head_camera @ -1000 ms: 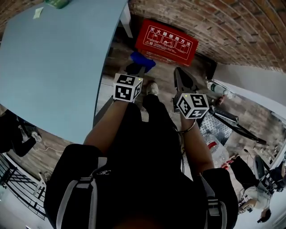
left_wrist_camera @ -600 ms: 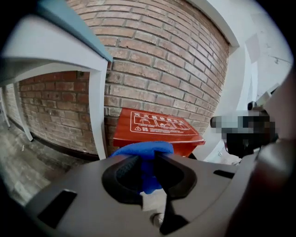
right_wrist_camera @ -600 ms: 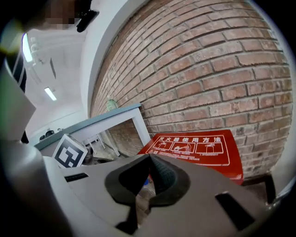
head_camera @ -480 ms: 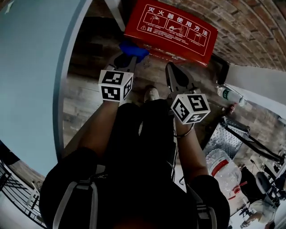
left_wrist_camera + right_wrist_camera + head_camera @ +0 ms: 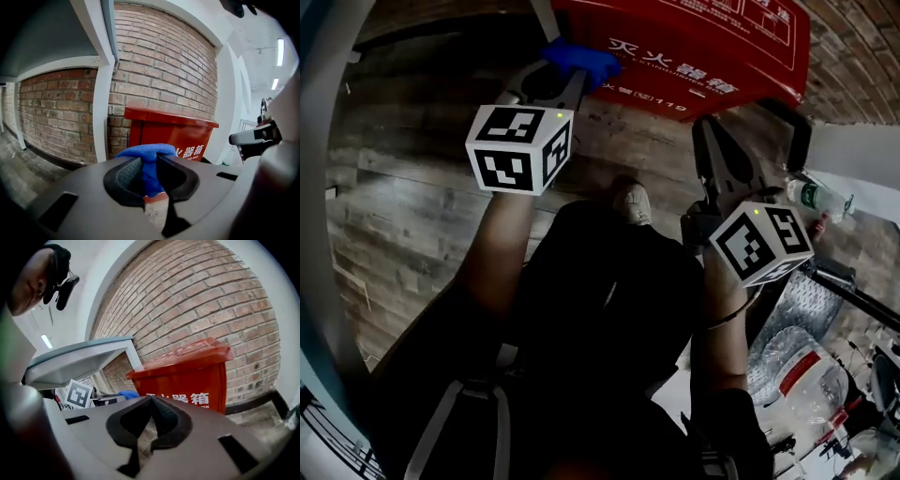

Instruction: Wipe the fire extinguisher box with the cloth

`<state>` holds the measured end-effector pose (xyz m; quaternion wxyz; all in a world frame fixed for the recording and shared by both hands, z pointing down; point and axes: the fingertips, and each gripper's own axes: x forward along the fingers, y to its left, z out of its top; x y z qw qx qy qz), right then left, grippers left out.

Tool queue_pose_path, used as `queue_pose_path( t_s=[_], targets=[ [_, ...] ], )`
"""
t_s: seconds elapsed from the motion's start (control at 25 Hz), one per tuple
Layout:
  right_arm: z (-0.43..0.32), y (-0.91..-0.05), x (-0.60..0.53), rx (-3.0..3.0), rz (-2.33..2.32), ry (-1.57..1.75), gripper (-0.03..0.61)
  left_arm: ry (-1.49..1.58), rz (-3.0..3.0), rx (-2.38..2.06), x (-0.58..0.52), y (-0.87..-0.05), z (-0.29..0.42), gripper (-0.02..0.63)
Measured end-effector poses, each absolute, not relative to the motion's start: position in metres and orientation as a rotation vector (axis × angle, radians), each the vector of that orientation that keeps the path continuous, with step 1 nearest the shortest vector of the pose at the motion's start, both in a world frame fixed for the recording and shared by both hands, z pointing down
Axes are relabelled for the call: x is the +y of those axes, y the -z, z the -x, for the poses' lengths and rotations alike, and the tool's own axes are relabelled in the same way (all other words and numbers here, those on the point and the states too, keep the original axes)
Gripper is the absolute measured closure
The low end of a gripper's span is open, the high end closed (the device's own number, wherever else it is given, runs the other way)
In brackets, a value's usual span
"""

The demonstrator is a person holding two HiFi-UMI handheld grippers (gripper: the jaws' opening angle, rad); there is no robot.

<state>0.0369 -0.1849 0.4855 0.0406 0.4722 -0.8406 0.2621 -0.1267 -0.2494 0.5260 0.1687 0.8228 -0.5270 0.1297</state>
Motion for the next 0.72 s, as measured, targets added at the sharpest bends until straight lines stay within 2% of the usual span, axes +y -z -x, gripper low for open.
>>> queue_pose_path(
  t_s=[0.28,0.48,0.72],
  targets=[
    [-0.070,-0.436,-0.167,-2.445,-1.678,-0.651,0.563,-0.381,-2.378,-1.525,-0.263,-0.488,0.122,0.541],
    [-0.040,-0.423,-0.171,-2.519,-1.783,-0.793,0.563,-0.359,-2.402,-1.562,-0.277,-0.467,0.119,0.541],
    [-0.021,-0.437,-0.166,-2.512,-1.718,-0.561,0.563,-0.362,-2.440,-1.566,-0.293,-0.464,0.113,0.541]
  ],
)
